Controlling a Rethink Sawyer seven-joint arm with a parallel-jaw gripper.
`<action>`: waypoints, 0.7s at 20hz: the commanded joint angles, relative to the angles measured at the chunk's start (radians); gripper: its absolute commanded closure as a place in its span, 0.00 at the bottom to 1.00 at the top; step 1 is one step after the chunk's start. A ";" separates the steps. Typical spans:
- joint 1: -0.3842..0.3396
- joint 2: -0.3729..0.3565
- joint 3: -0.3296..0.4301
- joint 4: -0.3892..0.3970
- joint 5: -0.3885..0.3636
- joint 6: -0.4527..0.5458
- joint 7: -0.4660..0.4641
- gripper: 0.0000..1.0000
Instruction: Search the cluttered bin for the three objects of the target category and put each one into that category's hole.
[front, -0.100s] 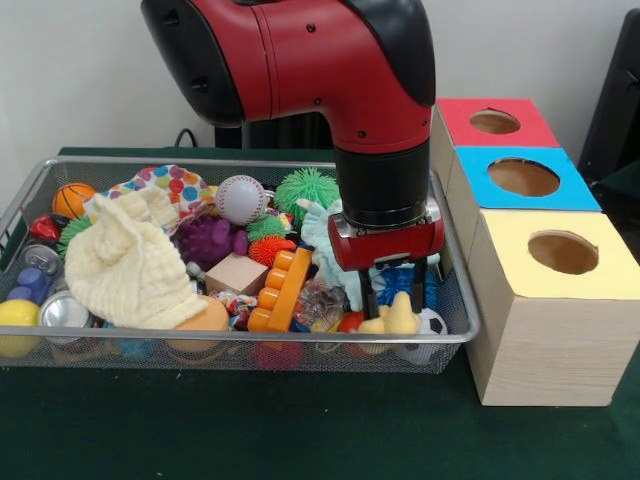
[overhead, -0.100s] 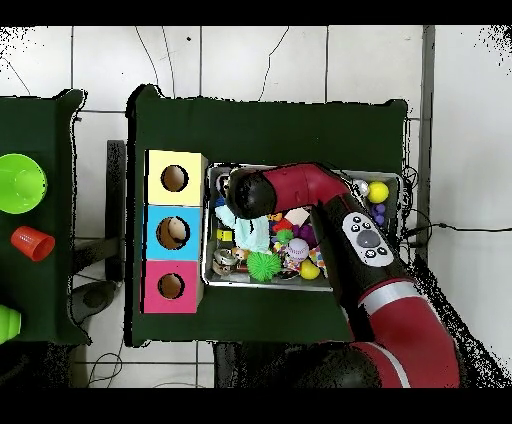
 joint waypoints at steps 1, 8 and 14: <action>0.007 0.043 -0.017 0.039 -0.049 -0.055 -0.025 1.00; 0.012 0.040 -0.028 0.040 -0.043 -0.068 0.006 1.00; 0.013 0.039 -0.036 0.047 -0.036 -0.077 0.020 1.00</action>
